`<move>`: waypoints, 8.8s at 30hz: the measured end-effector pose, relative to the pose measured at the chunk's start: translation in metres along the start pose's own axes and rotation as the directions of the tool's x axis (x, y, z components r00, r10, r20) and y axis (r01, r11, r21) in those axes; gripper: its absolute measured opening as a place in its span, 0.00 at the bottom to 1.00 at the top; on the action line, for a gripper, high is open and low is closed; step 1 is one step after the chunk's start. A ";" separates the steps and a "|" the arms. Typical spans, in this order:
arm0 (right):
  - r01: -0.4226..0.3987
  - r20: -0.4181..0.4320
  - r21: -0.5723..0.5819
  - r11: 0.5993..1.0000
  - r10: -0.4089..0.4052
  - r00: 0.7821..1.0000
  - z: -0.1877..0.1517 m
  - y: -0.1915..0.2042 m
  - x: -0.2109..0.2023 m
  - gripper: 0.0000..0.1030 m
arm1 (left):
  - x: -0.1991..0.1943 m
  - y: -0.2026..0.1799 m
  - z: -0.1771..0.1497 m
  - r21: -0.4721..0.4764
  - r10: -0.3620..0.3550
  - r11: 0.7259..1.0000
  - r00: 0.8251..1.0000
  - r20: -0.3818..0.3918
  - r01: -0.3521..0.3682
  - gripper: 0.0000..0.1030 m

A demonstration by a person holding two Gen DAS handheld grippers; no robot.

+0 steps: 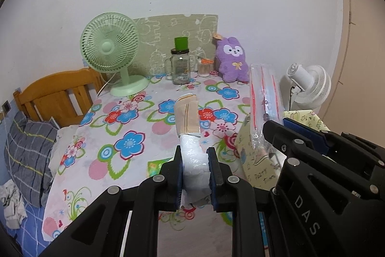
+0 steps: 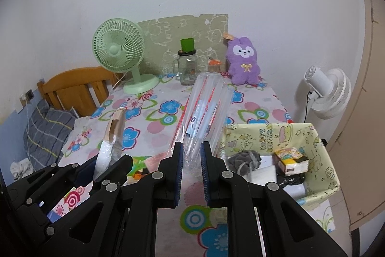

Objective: Organize soft objects
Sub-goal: 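Carry the white cloth with the left tool while the right tool carries the straw bag to the box, then open the left tool inside the box while the right tool releases the straw bag there, then lift both open tools out of the box, then move both open tools toward the green pack and pink card on the table, then grasp the green tissue pack with the left tool while the right tool grasps the pink packet, then carry the green pack with the left tool while the right tool carries the pink packet to the box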

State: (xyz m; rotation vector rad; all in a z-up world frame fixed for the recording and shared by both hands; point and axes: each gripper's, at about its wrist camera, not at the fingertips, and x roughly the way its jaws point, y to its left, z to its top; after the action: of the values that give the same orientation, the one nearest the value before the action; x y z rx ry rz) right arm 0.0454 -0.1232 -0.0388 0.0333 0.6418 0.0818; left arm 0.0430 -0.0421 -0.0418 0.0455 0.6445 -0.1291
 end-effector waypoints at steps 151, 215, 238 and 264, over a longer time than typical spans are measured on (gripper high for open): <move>0.141 0.105 -0.015 0.990 -0.139 0.985 0.004 0.008 -0.006 0.99 | 0.002 0.001 0.006 0.099 -0.070 0.993 0.997 0.025 0.067 0.98; -0.092 -0.229 -0.074 0.993 0.073 0.971 -0.045 0.053 0.166 0.81 | 0.138 0.077 -0.057 -0.132 -0.074 0.990 0.967 -0.246 0.042 0.54; -0.106 -0.340 0.063 0.992 0.122 0.932 -0.037 0.064 0.201 0.74 | 0.153 0.110 -0.042 -0.058 0.032 0.997 0.962 -0.270 -0.049 0.52; -0.099 -0.365 -0.027 0.995 0.082 0.928 -0.039 0.077 0.213 0.41 | 0.156 0.105 -0.049 -0.041 0.035 0.998 0.959 -0.282 -0.049 0.51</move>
State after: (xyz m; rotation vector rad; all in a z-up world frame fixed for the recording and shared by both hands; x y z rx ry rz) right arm 0.1870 -0.0276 -0.1927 0.0036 1.0097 0.1949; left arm 0.1512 0.0497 -0.1741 0.0317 0.9303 -0.0662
